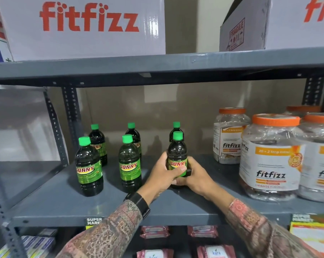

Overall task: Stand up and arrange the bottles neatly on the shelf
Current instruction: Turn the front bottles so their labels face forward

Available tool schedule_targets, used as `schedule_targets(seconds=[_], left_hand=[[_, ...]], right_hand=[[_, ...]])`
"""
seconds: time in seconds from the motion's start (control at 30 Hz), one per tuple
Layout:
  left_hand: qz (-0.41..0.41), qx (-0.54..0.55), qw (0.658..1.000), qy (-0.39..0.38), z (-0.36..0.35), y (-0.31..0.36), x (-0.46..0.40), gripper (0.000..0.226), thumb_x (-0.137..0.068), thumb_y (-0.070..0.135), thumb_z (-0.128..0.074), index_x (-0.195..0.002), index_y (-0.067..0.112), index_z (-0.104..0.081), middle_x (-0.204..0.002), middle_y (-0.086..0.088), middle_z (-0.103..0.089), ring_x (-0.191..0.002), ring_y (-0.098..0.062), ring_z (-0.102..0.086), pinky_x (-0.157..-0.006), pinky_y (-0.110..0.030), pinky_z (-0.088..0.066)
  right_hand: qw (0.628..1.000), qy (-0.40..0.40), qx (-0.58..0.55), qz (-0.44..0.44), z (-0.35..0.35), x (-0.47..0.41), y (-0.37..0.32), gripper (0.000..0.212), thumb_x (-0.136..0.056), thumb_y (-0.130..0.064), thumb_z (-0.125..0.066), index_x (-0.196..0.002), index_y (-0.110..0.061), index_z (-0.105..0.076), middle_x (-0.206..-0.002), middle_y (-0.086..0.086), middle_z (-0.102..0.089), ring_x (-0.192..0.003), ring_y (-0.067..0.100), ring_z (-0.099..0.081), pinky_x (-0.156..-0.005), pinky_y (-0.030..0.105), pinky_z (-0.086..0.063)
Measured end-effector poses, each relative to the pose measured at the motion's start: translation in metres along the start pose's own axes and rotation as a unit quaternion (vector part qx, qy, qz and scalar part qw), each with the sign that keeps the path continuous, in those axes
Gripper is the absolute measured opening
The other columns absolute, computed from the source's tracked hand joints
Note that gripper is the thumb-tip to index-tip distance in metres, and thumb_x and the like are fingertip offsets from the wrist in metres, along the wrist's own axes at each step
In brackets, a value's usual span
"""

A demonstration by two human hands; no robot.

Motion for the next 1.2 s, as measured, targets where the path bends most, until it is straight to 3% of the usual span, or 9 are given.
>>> schedule_targets(seconds=[0.13,0.33,0.43,0.5,0.6,0.7,0.8,0.93,1.2], left_hand=[[0.000,0.007,1.000,0.007,-0.005,0.008,0.007,0.049,-0.089,0.008,-0.078,-0.131,0.026,-0.060,-0.115,-0.002,-0.078,-0.105,-0.014,-0.076,-0.080,-0.030,-0.062],[0.003,-0.017,1.000,0.010,-0.001,0.010,0.020,0.050,-0.088,0.012,-0.079,-0.129,0.035,-0.062,-0.123,0.001,-0.076,-0.115,-0.018,-0.072,-0.102,-0.045,-0.058],[0.044,-0.039,0.998,0.005,0.012,0.009,0.040,0.076,-0.091,0.014,-0.077,-0.156,0.030,-0.040,-0.155,-0.010,-0.054,-0.138,-0.020,-0.056,-0.116,-0.041,-0.045],[0.067,-0.074,0.995,0.005,0.029,0.012,0.064,0.088,-0.093,0.019,-0.076,-0.164,0.018,-0.025,-0.160,-0.010,-0.046,-0.145,-0.021,-0.048,-0.117,-0.034,-0.041],[0.045,-0.096,0.994,0.023,0.069,0.016,0.104,0.073,-0.093,0.021,-0.075,-0.158,0.018,-0.042,-0.150,-0.003,-0.058,-0.132,-0.008,-0.060,-0.111,-0.026,-0.046],[0.021,-0.111,0.988,0.104,0.117,0.017,0.130,0.038,-0.092,0.020,-0.076,-0.130,0.024,-0.071,-0.122,0.006,-0.076,-0.103,0.004,-0.072,-0.097,-0.023,-0.055],[0.025,-0.075,0.971,0.224,0.172,0.017,0.149,0.011,-0.093,0.016,-0.074,-0.096,0.024,-0.081,-0.088,0.000,-0.083,-0.087,-0.018,-0.078,-0.084,-0.037,-0.061],[0.016,-0.036,0.954,0.297,0.238,0.018,0.148,0.011,-0.095,0.017,-0.072,-0.100,0.026,-0.077,-0.087,-0.002,-0.081,-0.085,-0.021,-0.075,-0.075,-0.031,-0.058],[0.001,-0.042,0.993,0.113,0.264,0.016,0.110,0.068,-0.094,0.006,-0.073,-0.153,0.020,-0.043,-0.138,0.000,-0.063,-0.117,-0.004,-0.065,-0.081,-0.015,-0.056]], right_hand=[[1.000,0.001,0.007,-0.004,0.001,0.005,-0.004,0.074,-0.065,-0.012,-0.095,-0.126,-0.031,-0.059,-0.111,-0.009,-0.076,-0.109,0.011,-0.068,-0.098,0.033,-0.054],[0.999,0.010,0.034,-0.031,0.001,0.018,-0.010,0.084,-0.067,-0.021,-0.096,-0.139,-0.032,-0.053,-0.124,-0.011,-0.070,-0.120,0.013,-0.064,-0.093,0.026,-0.048],[0.996,0.048,0.033,-0.074,0.006,0.039,-0.016,0.095,-0.071,-0.026,-0.095,-0.151,-0.027,-0.045,-0.138,0.002,-0.059,-0.128,0.021,-0.059,-0.099,0.033,-0.046],[0.993,0.068,0.057,-0.077,0.006,0.056,-0.017,0.080,-0.075,-0.028,-0.093,-0.143,-0.026,-0.052,-0.132,0.002,-0.061,-0.116,0.020,-0.064,-0.094,0.034,-0.049],[0.994,0.066,0.065,-0.052,-0.012,0.078,-0.020,0.053,-0.075,-0.028,-0.093,-0.119,-0.029,-0.065,-0.114,-0.002,-0.069,-0.100,0.015,-0.070,-0.092,0.037,-0.056],[0.997,0.022,0.074,-0.021,-0.050,0.087,-0.037,0.045,-0.075,-0.030,-0.094,-0.113,-0.029,-0.069,-0.105,-0.010,-0.070,-0.099,0.011,-0.070,-0.093,0.034,-0.057],[0.997,-0.040,0.067,0.017,-0.104,0.082,-0.063,0.045,-0.076,-0.028,-0.094,-0.114,-0.026,-0.070,-0.106,-0.007,-0.070,-0.102,0.010,-0.068,-0.096,0.032,-0.057],[0.994,-0.096,0.046,0.038,-0.173,0.063,-0.103,0.059,-0.080,-0.028,-0.090,-0.132,-0.026,-0.062,-0.121,-0.007,-0.065,-0.112,0.013,-0.065,-0.098,0.029,-0.054],[0.997,-0.001,0.023,0.068,-0.238,0.008,-0.131,0.104,-0.066,-0.016,-0.097,-0.154,-0.024,-0.041,-0.140,-0.006,-0.062,-0.128,0.010,-0.056,-0.111,0.033,-0.046]])
Point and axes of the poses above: each hand's wrist, its own x-axis away from the middle knuckle, its own z-axis out of the back of the hand, y = z × x, the point moved 1 cm from there along -x, towards the middle knuckle
